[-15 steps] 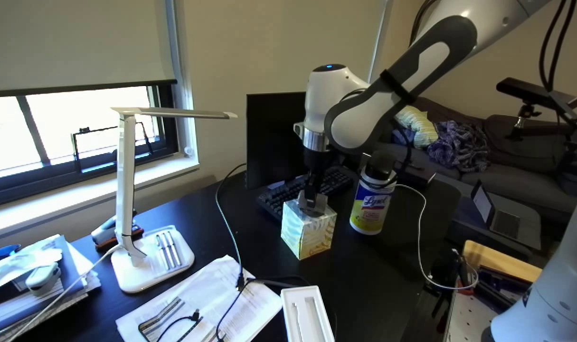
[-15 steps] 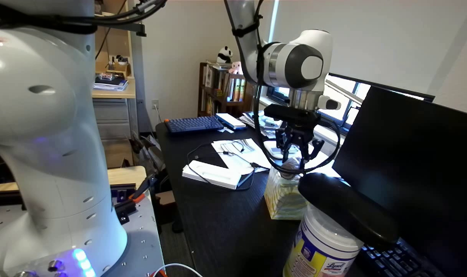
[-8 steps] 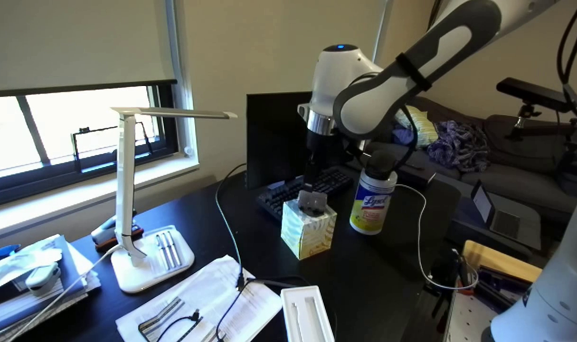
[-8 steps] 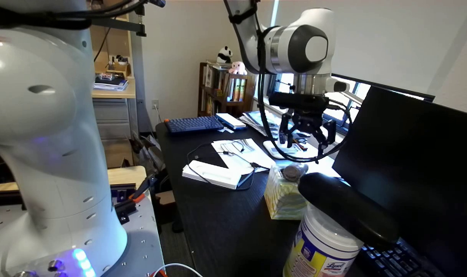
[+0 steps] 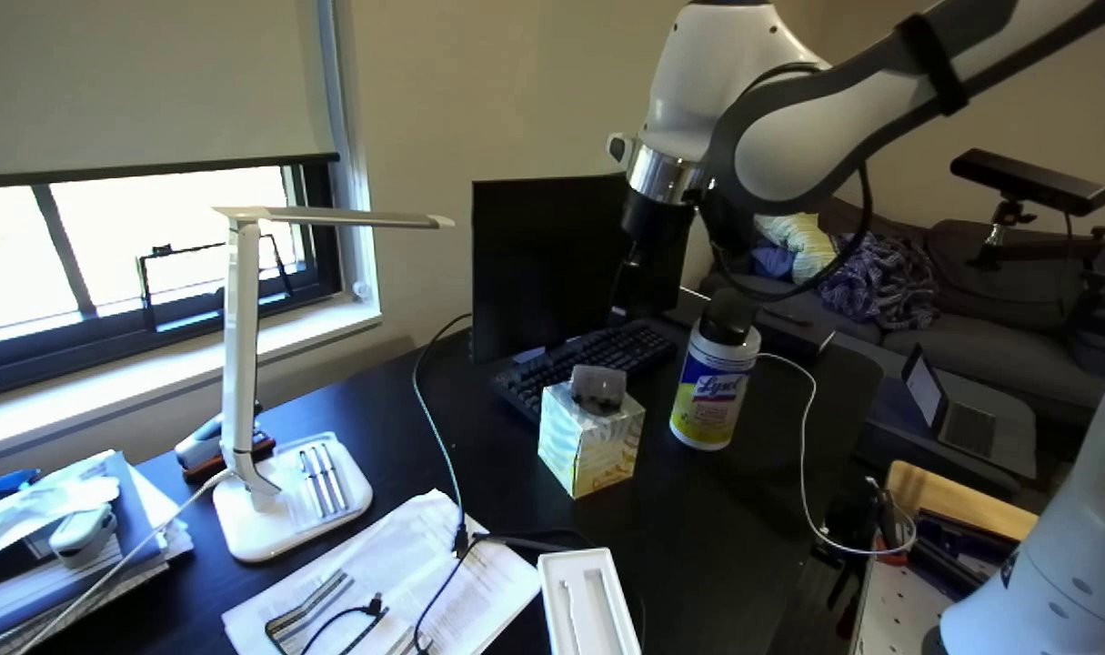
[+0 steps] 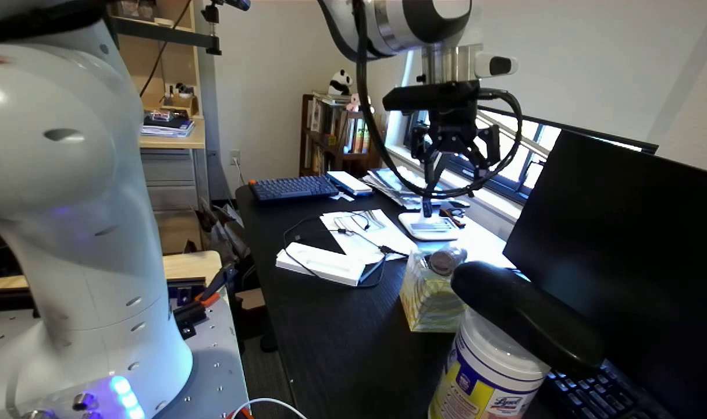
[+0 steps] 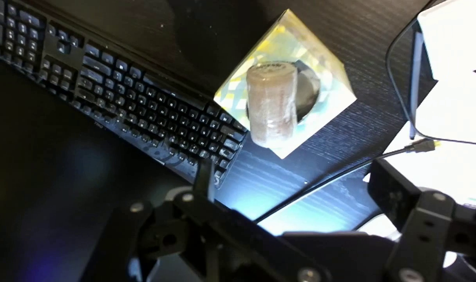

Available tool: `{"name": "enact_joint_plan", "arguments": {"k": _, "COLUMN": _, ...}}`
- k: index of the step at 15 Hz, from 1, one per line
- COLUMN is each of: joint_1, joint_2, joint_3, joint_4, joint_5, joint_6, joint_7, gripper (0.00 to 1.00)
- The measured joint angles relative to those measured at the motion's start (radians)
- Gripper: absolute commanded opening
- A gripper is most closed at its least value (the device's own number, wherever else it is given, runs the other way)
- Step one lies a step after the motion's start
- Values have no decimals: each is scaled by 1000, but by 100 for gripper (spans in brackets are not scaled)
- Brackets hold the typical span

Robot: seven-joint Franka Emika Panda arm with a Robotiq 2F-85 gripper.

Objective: Pick the object next to the bottle and place it on top of the tissue box

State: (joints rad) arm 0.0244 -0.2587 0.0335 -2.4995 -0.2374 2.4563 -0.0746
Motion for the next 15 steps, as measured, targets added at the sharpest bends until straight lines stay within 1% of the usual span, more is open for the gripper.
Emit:
{"name": "enact_joint_plan", "arguments": {"k": 5, "joint_1": 68, "joint_2": -232, "joint_3": 30, "joint_4": -101, "joint_5": 118, "joint_6": -278, "joint_7": 11, "gripper": 100}}
{"name": "enact_joint_plan", "arguments": {"k": 8, "joint_1": 69, "joint_2": -348, "joint_3": 43, "joint_4": -132, "joint_5": 124, "joint_6": -403, "joint_7": 87, "gripper": 100}}
{"name": "enact_joint_plan", "arguments": {"k": 10, "joint_1": 59, "joint_2": -404, "joint_3": 46, "joint_4": -146, "joint_5": 124, "joint_6": -457, "joint_7": 146, "gripper": 100}}
{"name": "enact_joint_plan", "arguments": {"k": 12, "joint_1": 41, "joint_2": -443, "joint_3": 43, "joint_4": -166, "joint_5": 124, "joint_6": -464, "joint_7": 181, "gripper": 100}}
{"name": "enact_joint_plan", "arguments": {"k": 15, "joint_1": 28, "joint_2": -466, "joint_3": 36, "joint_4": -188, "joint_5": 125, "joint_6": -464, "joint_7": 191, "gripper": 100}}
